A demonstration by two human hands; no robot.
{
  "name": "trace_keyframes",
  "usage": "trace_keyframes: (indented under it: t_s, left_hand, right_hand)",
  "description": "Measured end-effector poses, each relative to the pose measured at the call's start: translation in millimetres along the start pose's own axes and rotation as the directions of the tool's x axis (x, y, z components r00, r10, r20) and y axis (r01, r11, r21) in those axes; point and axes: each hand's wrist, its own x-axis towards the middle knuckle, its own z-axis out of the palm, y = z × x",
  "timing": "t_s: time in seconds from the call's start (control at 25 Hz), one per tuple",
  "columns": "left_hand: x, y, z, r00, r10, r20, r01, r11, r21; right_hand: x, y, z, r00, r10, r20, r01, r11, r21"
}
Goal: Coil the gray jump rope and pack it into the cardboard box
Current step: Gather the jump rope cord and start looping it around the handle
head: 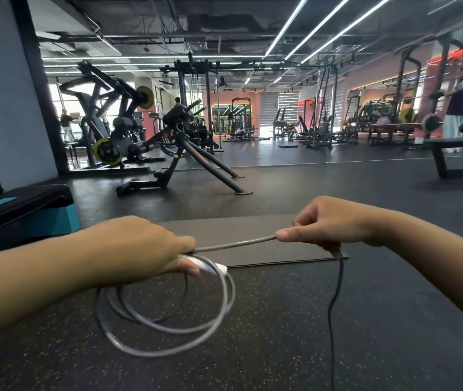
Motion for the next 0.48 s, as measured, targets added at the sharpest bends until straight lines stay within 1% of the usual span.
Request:
trace_keyframes:
  t_s: [0.04,0.12,0.16,0.2,0.28,0.32,0.36,0.44,0.48]
  left_hand:
    - [-3.4,-10.1,1.8,0.999,-0.030,-0.015,0.030,1.000,-0.002]
    - [-9.8,-30.1,7.7,0.995,-0.097,-0.027,0.093,0.988,-0.121]
    - [-12.2,-38.3,11.9,0.992,-0.121,-0.027,0.115,0.982,-0.153]
    - [-13.7,-45.2,17.8,0.992,-0.119,-0.050,0.110,0.981,-0.157]
    - [-17.6,-54.1,31.5,0.987,-0.128,-0.095,0.112,0.982,-0.154]
    - [-19.1,-60.9,42.7,0.984,-0.143,-0.110,0.126,0.982,-0.142]
    - [-18.4,-67.8,53.8,0.975,-0.155,-0.157,0.130,0.979,-0.155]
    - [-19.3,-85.2,74.7,0.955,-0.232,-0.186,0.196,0.962,-0.191]
    - [-21.5,-90.5,82.0,0.941,-0.291,-0.174,0.249,0.941,-0.230]
  right_hand:
    - [-1.0,6.6,-2.8,1.000,0.017,-0.027,-0.016,1.000,0.027]
    - [-1.8,18.8,-6.8,0.998,0.038,-0.050,-0.033,0.993,0.113]
    - [-2.2,24.7,-8.4,0.998,0.045,-0.053,-0.035,0.986,0.164]
    - [-2.5,30.9,-10.3,0.998,0.050,-0.047,-0.039,0.978,0.207]
    - [-4.5,41.7,-11.6,0.997,0.071,-0.003,-0.068,0.962,0.265]
    - [-6.4,47.8,-10.5,0.994,0.096,0.044,-0.104,0.949,0.296]
    - [-8.0,56.0,-7.9,0.988,0.123,0.096,-0.149,0.929,0.338]
    - [-14.8,71.0,1.5,0.973,0.158,0.169,-0.213,0.893,0.397]
    - [-17.8,76.0,6.9,0.970,0.183,0.162,-0.234,0.892,0.388]
